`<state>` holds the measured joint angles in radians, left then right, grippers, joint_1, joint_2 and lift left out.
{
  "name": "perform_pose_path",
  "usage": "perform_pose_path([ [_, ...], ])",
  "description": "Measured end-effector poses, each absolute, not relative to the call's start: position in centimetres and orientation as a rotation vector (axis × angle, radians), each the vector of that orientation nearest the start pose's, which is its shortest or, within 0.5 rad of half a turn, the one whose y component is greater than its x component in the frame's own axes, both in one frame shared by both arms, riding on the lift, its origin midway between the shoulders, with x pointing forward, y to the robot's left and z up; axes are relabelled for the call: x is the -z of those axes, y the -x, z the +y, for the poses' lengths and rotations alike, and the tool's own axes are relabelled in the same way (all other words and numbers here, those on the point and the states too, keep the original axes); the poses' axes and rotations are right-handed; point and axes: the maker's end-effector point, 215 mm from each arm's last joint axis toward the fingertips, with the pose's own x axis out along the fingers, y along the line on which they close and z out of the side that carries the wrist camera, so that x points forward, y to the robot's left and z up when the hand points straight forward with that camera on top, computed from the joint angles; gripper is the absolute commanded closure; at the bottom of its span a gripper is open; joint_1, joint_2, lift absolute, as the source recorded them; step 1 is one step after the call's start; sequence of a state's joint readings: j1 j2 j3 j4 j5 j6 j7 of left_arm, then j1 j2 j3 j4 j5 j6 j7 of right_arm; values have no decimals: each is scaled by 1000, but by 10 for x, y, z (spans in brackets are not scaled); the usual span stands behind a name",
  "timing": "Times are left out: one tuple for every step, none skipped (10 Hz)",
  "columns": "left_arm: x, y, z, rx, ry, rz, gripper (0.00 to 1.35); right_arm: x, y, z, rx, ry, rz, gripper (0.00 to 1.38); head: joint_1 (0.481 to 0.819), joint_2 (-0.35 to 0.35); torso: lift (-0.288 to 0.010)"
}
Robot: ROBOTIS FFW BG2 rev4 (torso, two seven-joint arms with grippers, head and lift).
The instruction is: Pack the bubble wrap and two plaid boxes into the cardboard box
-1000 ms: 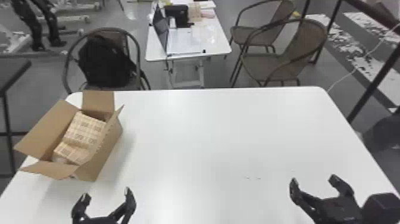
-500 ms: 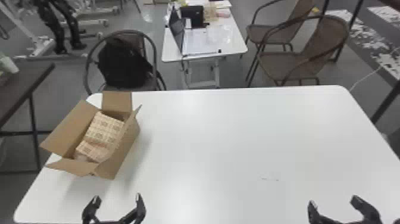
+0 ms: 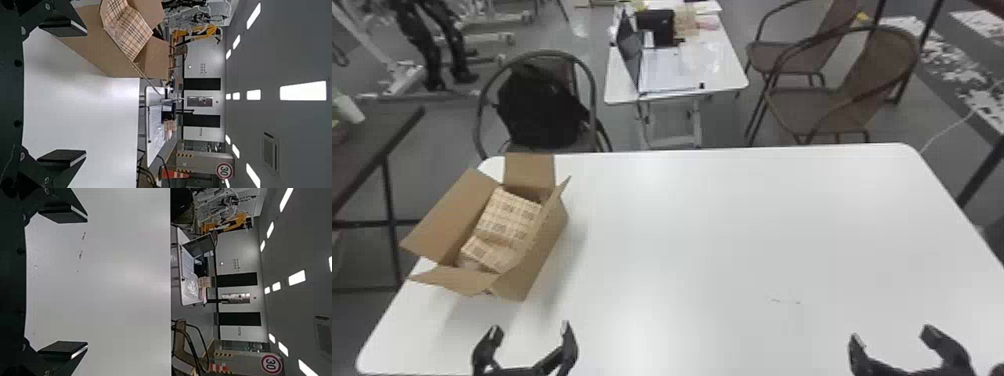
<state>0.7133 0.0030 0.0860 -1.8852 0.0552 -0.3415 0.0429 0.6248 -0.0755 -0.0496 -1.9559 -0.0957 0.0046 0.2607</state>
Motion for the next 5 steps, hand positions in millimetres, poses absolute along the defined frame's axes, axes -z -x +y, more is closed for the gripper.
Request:
perform_pose_path([
  [405, -352, 288, -128, -6, 53, 203, 436, -383, -210, -241, -35, 239, 157, 695, 123, -71],
  [406, -352, 288, -128, -5, 54, 203, 436, -384, -210, -241, -34, 239, 157, 695, 123, -71],
  [406, -353, 288, -128, -2, 54, 203, 436, -384, -210, -240, -34, 239, 157, 695, 122, -71],
  [406, -353, 288, -128, -1, 52, 203, 436, -384, -210, -240, -32, 240, 157, 695, 122, -71],
  [406, -353, 288, -129, 2, 51, 203, 435, -385, -210, -241, -29, 238, 157, 695, 122, -71],
])
